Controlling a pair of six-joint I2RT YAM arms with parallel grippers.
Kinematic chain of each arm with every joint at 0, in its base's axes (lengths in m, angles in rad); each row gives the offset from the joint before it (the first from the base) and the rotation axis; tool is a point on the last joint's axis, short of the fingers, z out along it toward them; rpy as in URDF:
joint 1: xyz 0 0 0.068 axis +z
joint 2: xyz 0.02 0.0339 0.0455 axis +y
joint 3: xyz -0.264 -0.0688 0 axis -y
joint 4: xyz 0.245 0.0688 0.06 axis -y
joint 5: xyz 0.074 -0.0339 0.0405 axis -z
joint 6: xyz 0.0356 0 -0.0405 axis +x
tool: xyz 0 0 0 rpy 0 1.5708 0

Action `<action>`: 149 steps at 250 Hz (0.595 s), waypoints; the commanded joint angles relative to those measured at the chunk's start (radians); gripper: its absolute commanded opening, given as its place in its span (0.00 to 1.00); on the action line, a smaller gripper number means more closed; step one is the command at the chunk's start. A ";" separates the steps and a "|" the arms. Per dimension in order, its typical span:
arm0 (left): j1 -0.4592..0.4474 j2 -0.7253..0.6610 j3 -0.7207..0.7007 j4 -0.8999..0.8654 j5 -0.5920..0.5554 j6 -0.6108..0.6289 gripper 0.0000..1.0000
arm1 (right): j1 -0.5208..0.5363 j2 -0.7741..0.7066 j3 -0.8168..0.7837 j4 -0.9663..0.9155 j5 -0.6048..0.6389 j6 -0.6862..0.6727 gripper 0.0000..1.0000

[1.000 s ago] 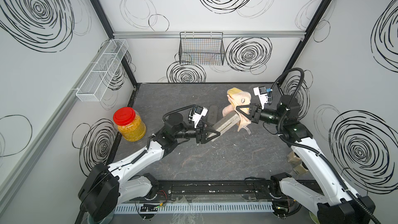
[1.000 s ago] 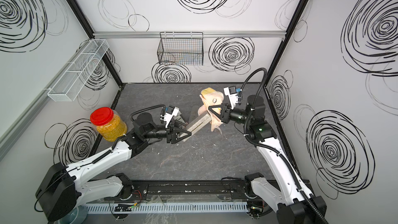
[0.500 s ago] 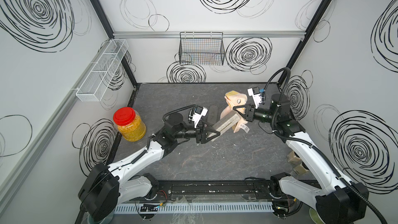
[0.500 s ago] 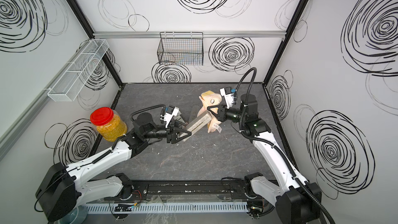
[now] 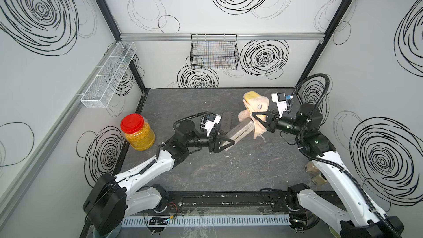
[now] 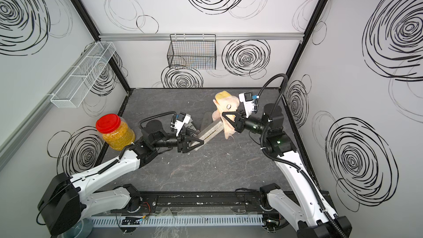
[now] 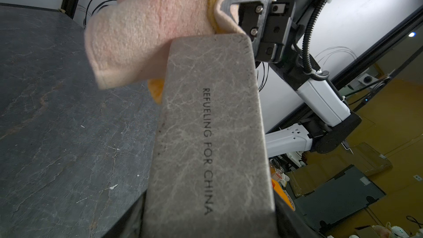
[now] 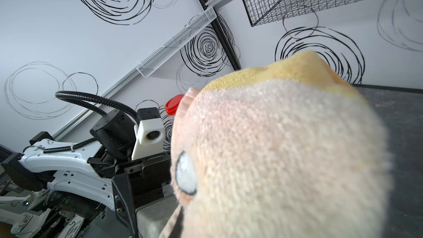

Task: Wipe the eyeglass case
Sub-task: Wipe the dirt from the eyeglass case.

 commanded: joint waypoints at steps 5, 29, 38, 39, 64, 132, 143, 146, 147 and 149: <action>-0.017 -0.027 -0.006 0.104 -0.049 -0.019 0.55 | -0.005 0.016 0.019 0.095 -0.067 0.044 0.10; -0.025 -0.047 -0.026 0.116 -0.074 -0.009 0.55 | 0.019 0.045 0.050 0.099 -0.103 0.073 0.10; -0.023 -0.052 -0.032 0.116 -0.081 -0.004 0.56 | 0.027 0.049 0.054 0.095 -0.097 0.063 0.10; -0.022 -0.053 -0.032 0.116 -0.082 -0.004 0.55 | 0.028 0.050 0.055 0.094 -0.096 0.061 0.10; -0.011 -0.047 -0.028 0.131 -0.065 -0.004 0.56 | 0.051 0.067 0.079 -0.021 0.013 -0.006 0.10; -0.011 -0.014 -0.021 0.158 -0.026 -0.010 0.56 | 0.055 0.090 0.085 -0.151 0.154 -0.052 0.08; -0.011 -0.010 -0.019 0.161 -0.025 -0.011 0.56 | 0.052 0.071 0.083 -0.120 0.103 -0.052 0.09; -0.011 -0.008 -0.020 0.162 -0.024 -0.011 0.56 | 0.052 0.065 0.081 -0.113 0.093 -0.051 0.09; -0.011 -0.008 -0.020 0.163 -0.023 -0.011 0.56 | 0.052 0.062 0.080 -0.109 0.090 -0.050 0.09; -0.010 -0.007 -0.019 0.163 -0.024 -0.011 0.56 | 0.052 0.057 0.078 -0.104 0.086 -0.048 0.09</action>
